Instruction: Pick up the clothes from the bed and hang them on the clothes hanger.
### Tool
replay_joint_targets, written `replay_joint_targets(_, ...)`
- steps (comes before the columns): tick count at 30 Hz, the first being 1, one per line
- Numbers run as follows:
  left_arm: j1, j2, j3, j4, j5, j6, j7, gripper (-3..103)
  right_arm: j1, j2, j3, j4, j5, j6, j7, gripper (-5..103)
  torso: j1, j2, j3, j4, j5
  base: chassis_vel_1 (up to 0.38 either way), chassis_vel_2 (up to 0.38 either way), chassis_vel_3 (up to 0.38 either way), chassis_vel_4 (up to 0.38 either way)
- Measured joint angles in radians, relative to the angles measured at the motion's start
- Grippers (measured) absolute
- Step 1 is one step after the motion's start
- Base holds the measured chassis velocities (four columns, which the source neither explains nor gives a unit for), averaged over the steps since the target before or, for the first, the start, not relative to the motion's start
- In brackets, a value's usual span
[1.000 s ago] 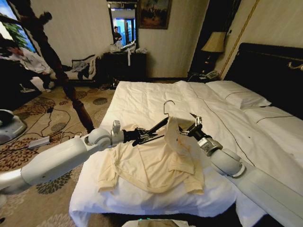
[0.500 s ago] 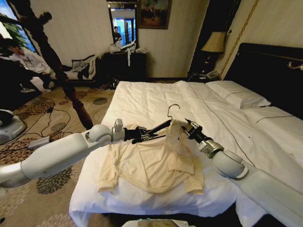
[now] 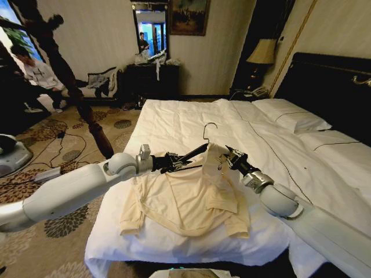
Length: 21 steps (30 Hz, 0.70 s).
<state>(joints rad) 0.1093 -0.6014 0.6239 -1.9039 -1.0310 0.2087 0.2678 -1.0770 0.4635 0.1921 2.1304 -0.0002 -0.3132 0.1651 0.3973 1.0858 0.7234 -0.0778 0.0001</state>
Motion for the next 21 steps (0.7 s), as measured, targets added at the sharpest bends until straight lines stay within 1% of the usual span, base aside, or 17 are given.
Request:
replay_joint_targets(2,0.025,0.004,-0.041,-0.003,-0.010,0.013,-0.042,30,0.003,0.006,-0.002,-0.009,0.002,-0.001,0.011,19,0.000,0.000,0.000,-0.0001,-0.0003,0.000,0.000,0.000,0.000)
replay_joint_targets(3,0.025,0.004,-0.041,-0.003,-0.010,0.013,-0.042,30,0.003,0.006,-0.002,-0.009,0.002,-0.001,0.011,19,0.000,0.000,0.000,-0.0001,-0.0003,0.000,0.000,0.000,0.000)
replay_joint_targets(6,0.053,0.021,-0.098,-0.019,-0.036,0.017,-0.060,46,0.006,0.018,-0.005,-0.019,0.006,-0.009,0.022,19,0.000,0.000,0.000,0.0000,-0.0002,0.000,0.000,0.000,0.000)
replay_joint_targets(7,0.053,0.021,-0.098,-0.019,-0.036,0.017,-0.060,46,0.006,0.018,-0.005,-0.019,0.006,-0.009,0.022,19,0.000,0.000,0.000,0.0000,-0.0002,0.000,0.000,0.000,0.000)
replay_joint_targets(8,0.058,0.027,-0.109,-0.024,-0.040,0.017,-0.062,52,0.006,0.020,-0.005,-0.022,0.007,-0.010,0.024,19,0.000,0.000,0.000,-0.0001,-0.0001,0.000,0.000,0.000,0.000)
replay_joint_targets(9,0.063,0.034,-0.119,-0.028,-0.043,0.017,-0.064,52,0.006,0.022,-0.005,-0.024,0.008,-0.010,0.027,19,0.000,0.000,0.000,0.0000,0.0000,0.000,0.000,0.000,0.000)
replay_joint_targets(10,0.082,0.051,-0.147,-0.038,-0.047,0.018,-0.066,57,0.003,0.026,-0.005,-0.028,0.008,-0.011,0.035,19,0.000,0.000,0.000,0.0000,-0.0001,0.000,0.000,0.000,0.000)
replay_joint_targets(11,0.082,0.051,-0.147,-0.038,-0.047,0.018,-0.066,57,0.003,0.026,-0.005,-0.028,0.008,-0.011,0.035,19,0.000,0.000,0.000,0.0000,-0.0001,0.000,0.000,0.000,0.000)
replay_joint_targets(12,0.101,0.063,-0.175,-0.045,-0.049,0.018,-0.067,68,0.001,0.028,-0.005,-0.030,0.008,-0.012,0.040,19,0.000,0.000,0.000,-0.0001,-0.0001,0.000,0.000,0.000,0.000)
replay_joint_targets(13,0.122,0.073,-0.202,-0.050,-0.052,0.018,-0.067,68,-0.001,0.029,-0.005,-0.032,0.008,-0.012,0.043,19,0.000,0.000,0.000,-0.0001,0.0000,0.000,0.000,0.000,0.000)
replay_joint_targets(14,0.122,0.073,-0.202,-0.050,-0.052,0.018,-0.067,68,-0.001,0.029,-0.005,-0.032,0.008,-0.012,0.043,19,0.000,0.000,0.000,-0.0001,0.0000,0.000,0.000,0.000,0.000)
replay_joint_targets(15,0.147,0.081,-0.233,-0.053,-0.057,0.018,-0.068,74,-0.002,0.032,-0.004,-0.034,0.007,-0.012,0.046,19,0.000,0.000,0.000,0.0000,-0.0001,0.000,0.000,0.000,0.000)
replay_joint_targets(16,0.192,0.092,-0.293,-0.059,-0.069,0.018,-0.075,79,-0.003,0.036,-0.004,-0.038,0.006,-0.013,0.055,19,0.000,0.000,0.000,0.0000,-0.0003,0.000,0.000,0.000,0.000)
replay_joint_targets(18,0.260,0.102,-0.378,-0.059,-0.084,0.019,-0.092,89,-0.003,0.044,-0.003,-0.046,0.004,-0.019,0.076,19,0.000,0.000,0.000,0.0000,-0.0001,0.000,0.000,0.000,0.000)
replay_joint_targets(19,0.260,0.102,-0.378,-0.059,-0.084,0.019,-0.092,89,-0.003,0.044,-0.003,-0.046,0.004,-0.019,0.076,19,0.000,0.000,0.000,0.0000,-0.0001,0.000,0.000,0.000,0.000)
replay_joint_targets(20,0.296,0.105,-0.420,-0.057,-0.090,0.020,-0.101,94,-0.003,0.047,-0.003,-0.050,0.004,-0.020,0.083,19,0.000,0.000,0.000,-0.0001,-0.0002,0.000,0.000,0.000,0.000)
replay_joint_targets(21,0.356,0.107,-0.489,-0.050,-0.097,0.022,-0.113,94,-0.003,0.050,-0.002,-0.055,0.004,-0.022,0.090,19,0.000,0.000,0.000,-0.0001,-0.0001,0.000,0.000,0.000,0.000)
